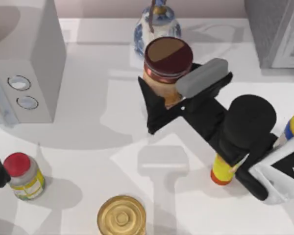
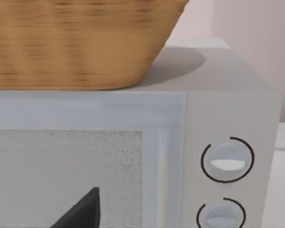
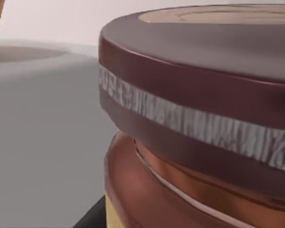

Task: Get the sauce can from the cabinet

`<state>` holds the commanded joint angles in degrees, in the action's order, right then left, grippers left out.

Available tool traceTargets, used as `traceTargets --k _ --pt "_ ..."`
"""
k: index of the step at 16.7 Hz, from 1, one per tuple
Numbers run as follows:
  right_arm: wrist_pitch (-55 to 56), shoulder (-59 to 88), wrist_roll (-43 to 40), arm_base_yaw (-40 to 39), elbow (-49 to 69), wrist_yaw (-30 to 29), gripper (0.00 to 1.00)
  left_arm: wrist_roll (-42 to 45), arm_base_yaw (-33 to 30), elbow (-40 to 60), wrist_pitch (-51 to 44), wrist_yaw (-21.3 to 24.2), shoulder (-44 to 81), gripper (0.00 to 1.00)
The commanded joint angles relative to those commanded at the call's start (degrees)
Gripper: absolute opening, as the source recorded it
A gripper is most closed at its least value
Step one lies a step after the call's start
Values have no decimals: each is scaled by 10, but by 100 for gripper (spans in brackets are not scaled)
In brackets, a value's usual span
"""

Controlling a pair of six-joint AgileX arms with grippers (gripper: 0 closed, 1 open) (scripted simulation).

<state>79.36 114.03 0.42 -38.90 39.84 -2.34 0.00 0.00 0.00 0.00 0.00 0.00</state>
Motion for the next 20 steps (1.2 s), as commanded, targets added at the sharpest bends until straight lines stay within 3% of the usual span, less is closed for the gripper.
traceTargets --k 5,12,20 --pt "29 87 4 -40 8 12 0 0 0 0 0 0 0 100" --pt "30 93 5 -43 8 14 0 0 0 0 0 0 0 100" --pt "-2 178 3 -56 137 13 0 0 0 0 0 0 0 100"
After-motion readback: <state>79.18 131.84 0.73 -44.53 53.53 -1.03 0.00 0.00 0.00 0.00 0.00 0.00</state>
